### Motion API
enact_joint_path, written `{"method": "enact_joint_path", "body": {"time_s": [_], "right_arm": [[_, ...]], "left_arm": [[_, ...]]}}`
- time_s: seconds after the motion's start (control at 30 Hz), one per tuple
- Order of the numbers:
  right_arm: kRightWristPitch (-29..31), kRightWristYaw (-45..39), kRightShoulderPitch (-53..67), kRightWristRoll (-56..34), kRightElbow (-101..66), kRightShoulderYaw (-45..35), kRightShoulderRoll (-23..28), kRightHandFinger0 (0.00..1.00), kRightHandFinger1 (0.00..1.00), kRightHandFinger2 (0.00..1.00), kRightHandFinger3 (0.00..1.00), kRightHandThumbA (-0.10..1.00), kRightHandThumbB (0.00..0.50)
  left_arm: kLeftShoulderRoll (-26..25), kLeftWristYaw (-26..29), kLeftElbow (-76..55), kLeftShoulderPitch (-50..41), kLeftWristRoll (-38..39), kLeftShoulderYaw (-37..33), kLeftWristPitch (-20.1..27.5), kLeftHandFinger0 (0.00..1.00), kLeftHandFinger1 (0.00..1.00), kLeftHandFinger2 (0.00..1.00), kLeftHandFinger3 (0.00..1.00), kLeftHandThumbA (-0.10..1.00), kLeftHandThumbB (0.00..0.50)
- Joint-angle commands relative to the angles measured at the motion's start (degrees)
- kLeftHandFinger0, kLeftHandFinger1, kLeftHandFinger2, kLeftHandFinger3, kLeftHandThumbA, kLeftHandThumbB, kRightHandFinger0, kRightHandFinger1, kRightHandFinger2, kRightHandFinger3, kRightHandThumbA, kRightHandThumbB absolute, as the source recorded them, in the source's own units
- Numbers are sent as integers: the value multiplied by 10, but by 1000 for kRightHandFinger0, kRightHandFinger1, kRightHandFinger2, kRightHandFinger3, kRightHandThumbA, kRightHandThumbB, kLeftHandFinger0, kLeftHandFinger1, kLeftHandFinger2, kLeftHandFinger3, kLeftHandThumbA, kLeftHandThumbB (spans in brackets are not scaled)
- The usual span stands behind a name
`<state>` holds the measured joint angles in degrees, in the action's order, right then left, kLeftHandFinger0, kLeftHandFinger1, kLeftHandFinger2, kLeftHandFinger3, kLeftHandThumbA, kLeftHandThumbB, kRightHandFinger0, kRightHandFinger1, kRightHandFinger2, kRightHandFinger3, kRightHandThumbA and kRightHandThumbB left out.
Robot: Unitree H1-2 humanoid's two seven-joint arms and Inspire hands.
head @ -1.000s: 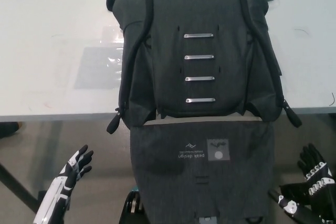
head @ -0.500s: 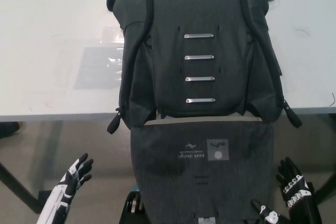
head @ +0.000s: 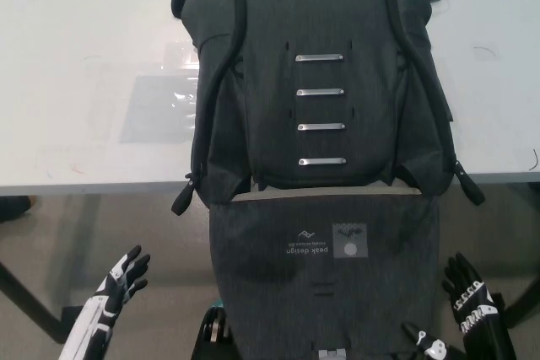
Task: A bag is kept in the middle of the table with its flap loosely closed and the robot uses its right hand to adjust it and opens it
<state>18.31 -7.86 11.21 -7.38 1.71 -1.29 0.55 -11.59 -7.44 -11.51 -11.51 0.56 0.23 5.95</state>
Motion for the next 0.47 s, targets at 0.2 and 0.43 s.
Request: {"method": "enact_joint_path", "body": {"time_s": [0.2, 0.43], "right_arm": [[11, -8, -18, -13, -4, 7, 4, 1000, 1000, 1000, 1000, 1000, 338], [12, -16, -19, -27, -6, 10, 6, 1000, 1000, 1000, 1000, 1000, 349]], "left_arm": [[-1, 8, 1, 8, -20, 2, 18, 1000, 1000, 1000, 1000, 1000, 0], [1, 8, 1, 8, -33, -1, 9, 1000, 1000, 1000, 1000, 1000, 0]]}}
